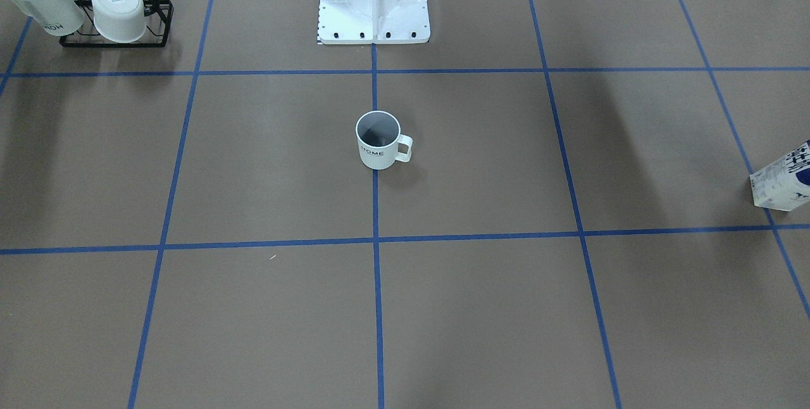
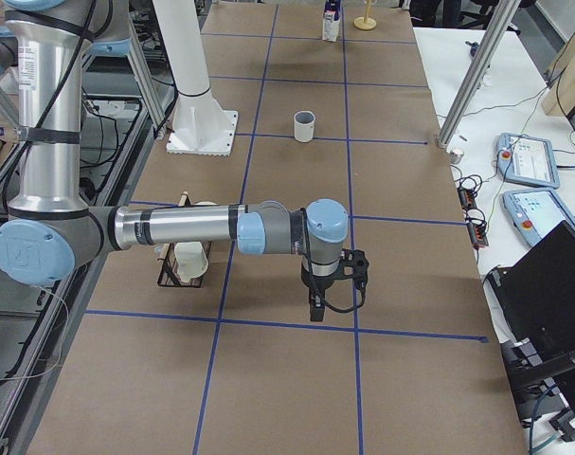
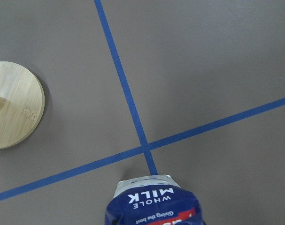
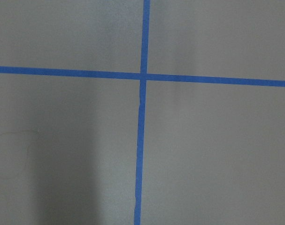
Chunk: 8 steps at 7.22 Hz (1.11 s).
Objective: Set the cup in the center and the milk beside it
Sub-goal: 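Carry the milk carton with the left gripper toward the white mug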
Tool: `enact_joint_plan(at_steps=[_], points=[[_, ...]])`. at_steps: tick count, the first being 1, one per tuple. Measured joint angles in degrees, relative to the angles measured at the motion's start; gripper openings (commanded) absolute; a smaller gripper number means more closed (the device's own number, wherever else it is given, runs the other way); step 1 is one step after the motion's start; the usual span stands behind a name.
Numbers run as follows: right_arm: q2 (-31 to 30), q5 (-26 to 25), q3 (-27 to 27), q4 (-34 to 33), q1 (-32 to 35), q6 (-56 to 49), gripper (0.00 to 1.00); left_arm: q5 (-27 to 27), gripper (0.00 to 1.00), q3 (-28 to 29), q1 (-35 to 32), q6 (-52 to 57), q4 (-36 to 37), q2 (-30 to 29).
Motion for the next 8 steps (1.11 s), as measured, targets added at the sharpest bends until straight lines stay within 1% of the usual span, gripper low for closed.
enact_joint_plan(at_steps=[2, 5, 6, 8], points=[[0.0, 0.0, 0.0, 0.0, 0.0, 0.0, 1.00, -1.8, 0.31, -2.7, -0.1, -1.1, 1.6, 0.1], [0.0, 0.0, 0.0, 0.0, 0.0, 0.0, 1.00, -2.1, 0.31, -13.6, 1.0, -11.3, 7.7, -0.2], [-0.1, 0.0, 0.0, 0.0, 0.0, 0.0, 1.00, -1.1, 0.31, -17.1, 3.3, -16.5, 9.0, -0.7], [-0.1, 0.0, 0.0, 0.0, 0.0, 0.0, 1.00, 2.4, 0.31, -22.3, 10.8, -29.7, 9.8, -3.3]])
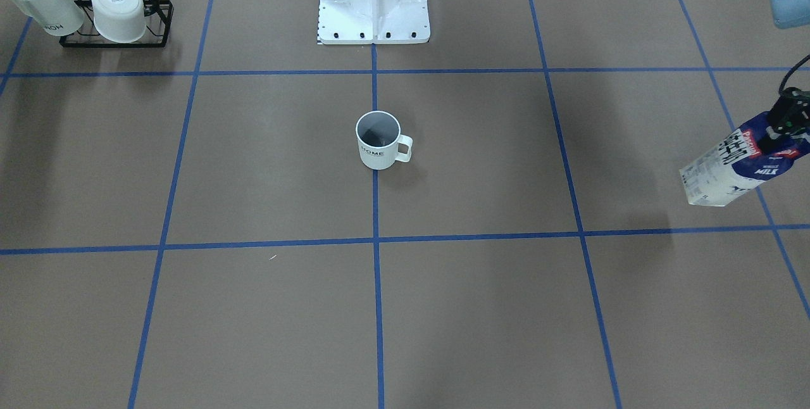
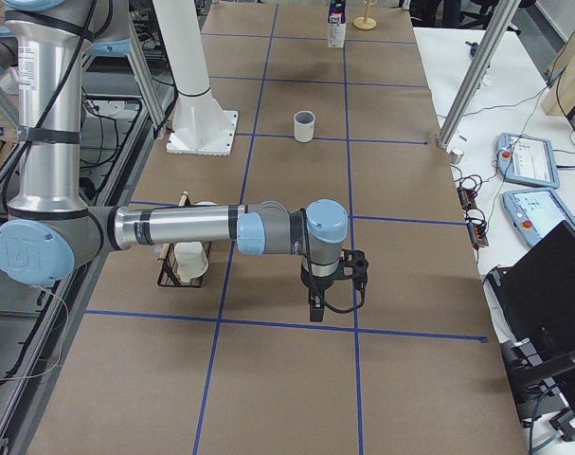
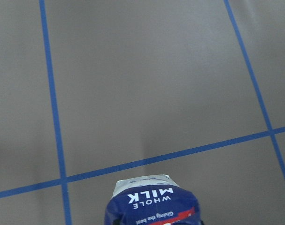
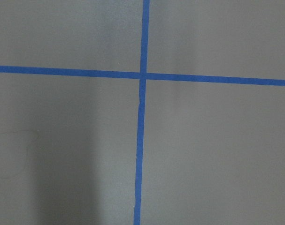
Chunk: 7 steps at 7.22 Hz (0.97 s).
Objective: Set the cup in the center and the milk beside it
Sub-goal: 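Carry the milk carton with the left gripper toward the white mug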
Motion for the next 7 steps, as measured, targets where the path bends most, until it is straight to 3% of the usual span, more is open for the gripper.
enact_joint_plan(at_steps=[2, 5, 7], points=[[0.0, 0.0, 0.0, 0.0, 0.0, 0.1, 1.00, 2.6, 0.31, -2.5, 7.1, -11.6, 2.3, -5.4], [-0.1, 0.1, 0.0, 0.0, 0.0, 0.1, 1.00, 12.1, 0.31, -10.8, 19.7, -24.6, 20.0, -16.1], [-0.1, 0.1, 0.0, 0.0, 0.0, 0.1, 1.00, 19.4, 0.31, -12.5, 29.8, -34.1, 28.9, -24.2]])
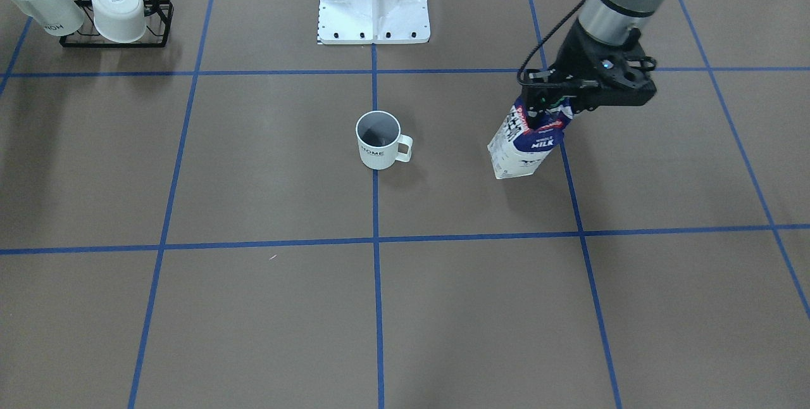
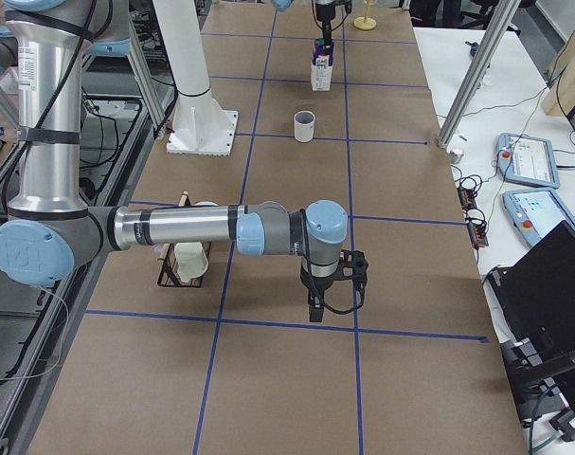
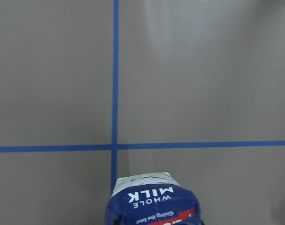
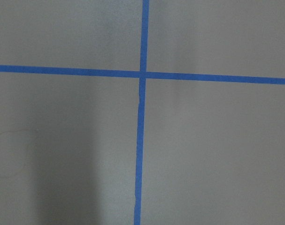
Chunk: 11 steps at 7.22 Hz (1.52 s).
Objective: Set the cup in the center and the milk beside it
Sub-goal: 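Carry the milk carton with the left gripper toward the white mug, then lower the milk carton beside the mug and open the left gripper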
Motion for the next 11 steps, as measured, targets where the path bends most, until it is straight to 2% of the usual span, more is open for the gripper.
enact_joint_plan(at_steps=[3, 4, 6, 7, 8, 9, 11], points=[[0.0, 0.0, 0.0, 0.0, 0.0, 0.0, 1.00, 6.8, 0.31, 2.9, 9.8, -9.1, 4.4, -8.5], [0.0, 0.0, 0.0, 0.0, 0.0, 0.0, 1.00, 7.6, 0.31, 3.8, 11.1, -10.3, 4.5, -9.6], [0.0, 0.0, 0.0, -0.1, 0.0, 0.0, 1.00, 8.1, 0.39, 4.6, 12.1, -10.9, 4.5, -10.1], [0.0, 0.0, -0.1, -0.1, 0.0, 0.0, 1.00, 8.1, 0.58, 4.7, 12.5, -11.0, 4.5, -10.0], [0.0, 0.0, -0.1, -0.1, 0.0, 0.0, 1.00, 8.1, 0.85, 4.9, 12.9, -11.0, 4.5, -10.0], [0.0, 0.0, 0.0, -0.1, 0.0, 0.0, 1.00, 8.2, 0.98, 5.0, 13.1, -10.9, 4.5, -9.9], [0.0, 0.0, -0.1, -0.1, 0.0, 0.0, 1.00, 9.1, 0.98, 4.9, 13.2, -10.7, 4.4, -9.8]])
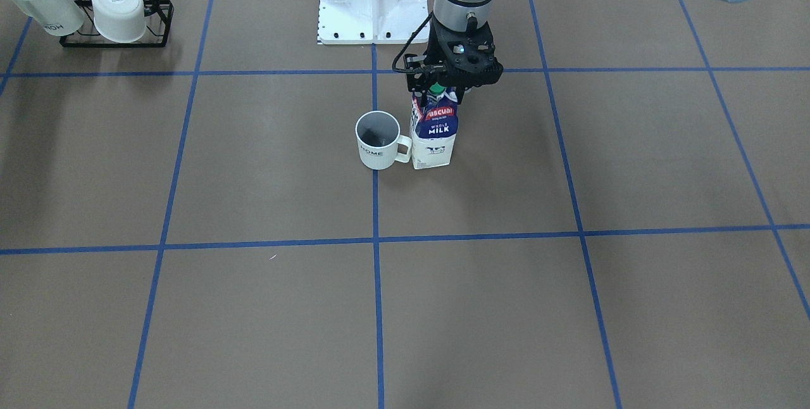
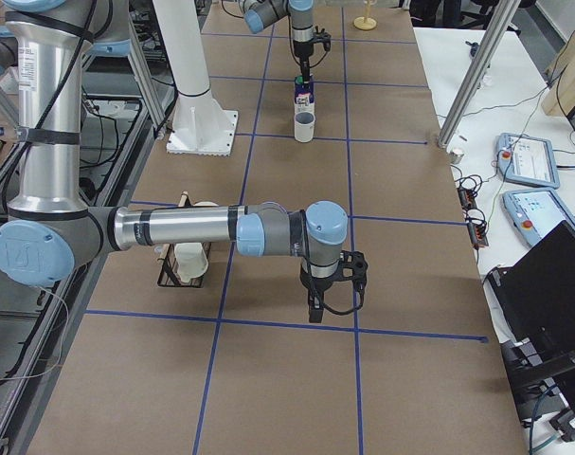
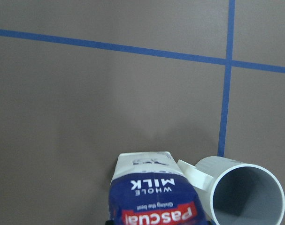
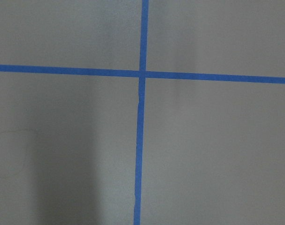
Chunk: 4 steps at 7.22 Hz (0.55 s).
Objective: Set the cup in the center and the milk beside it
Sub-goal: 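Lower the milk carton beside the mug and open the left gripper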
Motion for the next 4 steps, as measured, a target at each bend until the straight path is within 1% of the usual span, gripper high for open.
enact_joint_plan(at_steps=[3, 4], points=[[0.0, 0.1, 0.0, 0.0, 0.0, 0.0, 1.00, 0.6, 0.98, -1.5, -1.2, 1.2, 0.3, 0.2], [0.0, 0.1, 0.0, 0.0, 0.0, 0.0, 1.00, 0.4, 0.98, -2.2, -2.3, 3.6, 0.9, 0.2]])
